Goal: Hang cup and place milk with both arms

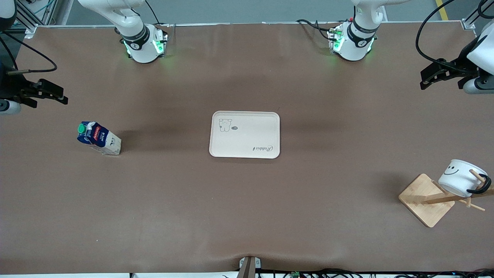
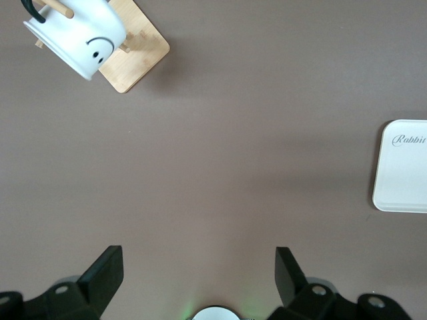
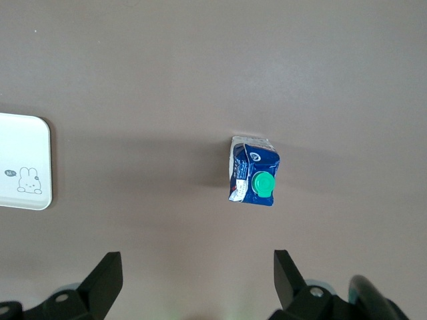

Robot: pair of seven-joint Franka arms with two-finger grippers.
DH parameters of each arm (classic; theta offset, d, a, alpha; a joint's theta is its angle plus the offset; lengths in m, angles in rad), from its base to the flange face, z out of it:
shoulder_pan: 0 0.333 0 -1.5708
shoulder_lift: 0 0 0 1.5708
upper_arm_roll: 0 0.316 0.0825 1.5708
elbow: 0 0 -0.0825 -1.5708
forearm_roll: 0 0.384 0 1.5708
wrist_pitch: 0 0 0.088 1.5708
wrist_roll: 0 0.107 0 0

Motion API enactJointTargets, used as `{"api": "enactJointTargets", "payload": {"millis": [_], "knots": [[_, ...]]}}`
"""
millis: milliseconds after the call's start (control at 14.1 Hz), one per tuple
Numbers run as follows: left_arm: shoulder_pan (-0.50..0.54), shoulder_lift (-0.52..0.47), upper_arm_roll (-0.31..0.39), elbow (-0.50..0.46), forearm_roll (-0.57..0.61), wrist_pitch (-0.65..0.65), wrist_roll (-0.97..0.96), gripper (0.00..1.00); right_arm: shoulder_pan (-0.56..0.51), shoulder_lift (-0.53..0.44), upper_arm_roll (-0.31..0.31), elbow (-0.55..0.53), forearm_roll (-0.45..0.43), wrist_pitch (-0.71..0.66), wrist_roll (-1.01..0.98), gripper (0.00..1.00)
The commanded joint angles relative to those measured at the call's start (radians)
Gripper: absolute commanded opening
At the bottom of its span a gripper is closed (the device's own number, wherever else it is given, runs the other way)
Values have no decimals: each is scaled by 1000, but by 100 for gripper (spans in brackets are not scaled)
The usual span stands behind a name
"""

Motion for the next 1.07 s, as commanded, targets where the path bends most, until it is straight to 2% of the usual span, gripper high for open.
{"api": "enactJointTargets", "payload": {"millis": [0, 426, 995], "knots": [[8, -19, 3, -6, -27, 8, 18, 100, 7, -21, 2, 5, -33, 6, -6, 100], [8, -14, 3, 0, -20, 6, 16, 100, 4, -10, 0, 71, -62, 3, 2, 100], [15, -13, 3, -1, -17, 6, 18, 100, -2, 3, 0, 93, -61, -31, 5, 100]]}}
